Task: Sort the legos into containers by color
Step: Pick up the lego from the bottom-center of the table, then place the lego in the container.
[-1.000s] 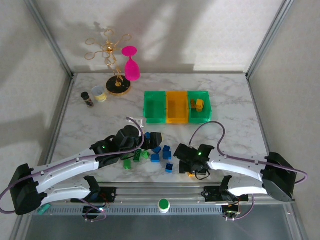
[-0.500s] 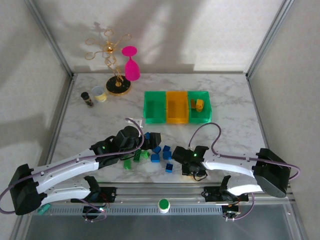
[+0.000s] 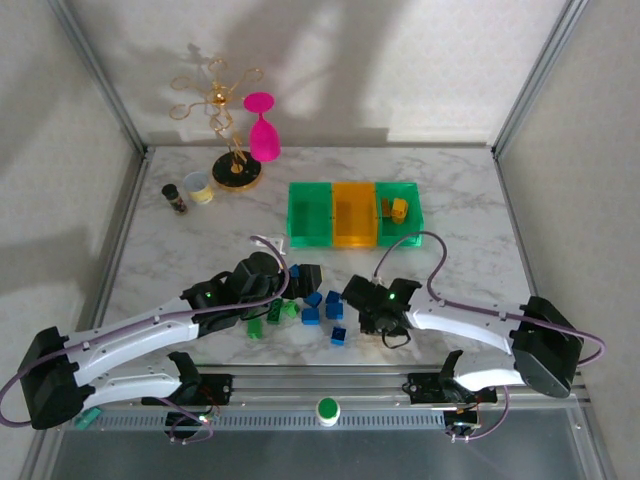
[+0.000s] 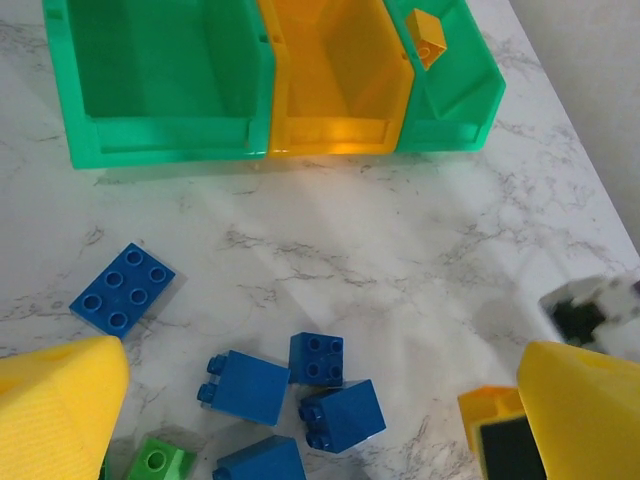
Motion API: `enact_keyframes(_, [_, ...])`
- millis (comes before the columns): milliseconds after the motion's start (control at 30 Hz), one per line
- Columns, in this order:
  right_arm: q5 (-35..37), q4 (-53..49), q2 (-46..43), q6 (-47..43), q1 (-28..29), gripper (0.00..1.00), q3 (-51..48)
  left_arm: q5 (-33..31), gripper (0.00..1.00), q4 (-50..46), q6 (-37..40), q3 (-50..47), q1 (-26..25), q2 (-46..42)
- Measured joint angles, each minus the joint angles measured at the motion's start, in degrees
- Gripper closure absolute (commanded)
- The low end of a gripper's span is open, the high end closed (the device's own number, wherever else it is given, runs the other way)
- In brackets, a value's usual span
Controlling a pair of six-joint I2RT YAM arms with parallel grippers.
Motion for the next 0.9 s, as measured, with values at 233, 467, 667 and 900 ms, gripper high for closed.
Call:
enact_keyframes(233, [3.98, 0.35, -0.37, -9.94, -12.55, 0.63, 8.68, -1.55, 0.01, 0.09, 0.44, 2.82, 0.00, 1.29])
enact_keyframes(467, [5.11, 6.78, 3.91, -21.22, -28.98, 0.63, 14.01, -1.95, 0.01, 2.21, 0.44, 5.07, 1.03, 4.26])
enact_keyframes(667, [5.27, 12.59, 13.51, -28.35, -35.63, 0.63, 20.02, -1.95, 0.01, 3.23, 0.44, 7.87, 2.78, 8.70])
enact_keyframes(900, [4.20, 16.74, 22.16, -32.48, -39.71, 0.63, 25.42, -1.97, 0.00, 4.96, 0.46, 10.86, 4.44, 11.80])
